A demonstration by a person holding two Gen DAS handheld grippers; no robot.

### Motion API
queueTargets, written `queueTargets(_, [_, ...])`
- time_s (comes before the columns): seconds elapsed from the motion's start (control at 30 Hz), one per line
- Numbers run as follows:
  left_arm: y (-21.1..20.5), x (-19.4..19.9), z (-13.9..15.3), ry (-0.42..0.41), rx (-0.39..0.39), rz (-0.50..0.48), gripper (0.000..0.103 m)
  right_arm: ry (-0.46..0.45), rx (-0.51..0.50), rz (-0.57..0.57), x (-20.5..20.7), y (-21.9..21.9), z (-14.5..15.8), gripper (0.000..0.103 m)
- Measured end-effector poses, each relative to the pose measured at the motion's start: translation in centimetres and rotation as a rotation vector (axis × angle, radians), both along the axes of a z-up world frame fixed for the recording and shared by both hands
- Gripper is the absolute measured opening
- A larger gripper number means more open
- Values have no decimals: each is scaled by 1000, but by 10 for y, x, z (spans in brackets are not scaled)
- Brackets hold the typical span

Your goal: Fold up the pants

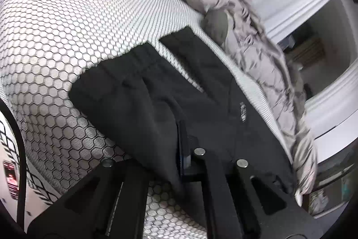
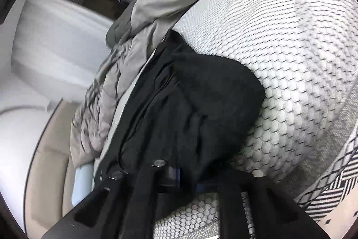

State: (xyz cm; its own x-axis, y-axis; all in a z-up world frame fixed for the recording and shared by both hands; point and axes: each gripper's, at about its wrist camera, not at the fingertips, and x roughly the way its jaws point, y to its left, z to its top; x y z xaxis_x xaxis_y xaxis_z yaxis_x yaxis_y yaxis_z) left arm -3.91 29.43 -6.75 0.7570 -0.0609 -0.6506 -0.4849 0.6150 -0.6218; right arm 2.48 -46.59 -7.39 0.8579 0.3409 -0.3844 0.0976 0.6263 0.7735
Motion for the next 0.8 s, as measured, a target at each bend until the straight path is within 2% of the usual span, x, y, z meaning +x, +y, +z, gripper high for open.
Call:
queueTargets(0.1, [-4, -13, 15, -39, 34, 4, 1, -39, -107, -38, -19, 9, 14, 6])
queueTargets(0.23, [-5, -5, 49, -81, 67, -31, 1, -81, -142, -41, -29, 17, 41, 6])
queueTargets(0.37, [-1, 60, 89, -91, 101, -37, 1, -104, -165, -38, 1, 26, 87, 6])
queueTargets(0.5, [-7, 162, 113, -31, 192, -44, 1, -93, -219, -71, 72, 40, 135, 6])
queueTargets(0.53, [-6, 191, 114, -17, 192, -40, 3, -82, -237, -80, 92, 42, 145, 6])
queueTargets(0.57, [-3, 215, 113, -16, 178, -36, 7, -69, -241, -86, 111, 42, 152, 10])
queueTargets(0.6, [2, 244, 107, 2, 162, -49, 27, -41, -250, -77, 145, 47, 160, 13])
queueTargets(0.63, [6, 264, 101, 30, 158, -44, 57, -21, -259, -65, 171, 50, 164, 24])
queueTargets(0.67, [11, 282, 92, 62, 149, -41, 64, -8, -273, -62, 201, 52, 167, 41])
queueTargets(0.7, [19, 295, 84, 99, 125, -29, 65, 0, -278, -61, 221, 52, 167, 48])
queueTargets(0.73, [24, 298, 79, 121, 111, -18, 65, 28, -280, -69, 243, 51, 164, 54])
queueTargets(0.77, [29, 300, 77, 140, 96, -15, 66, 72, -282, -91, 255, 48, 160, 54])
queueTargets(0.8, [32, 297, 78, 136, 92, -24, 72, 98, -273, -108, 260, 48, 157, 54])
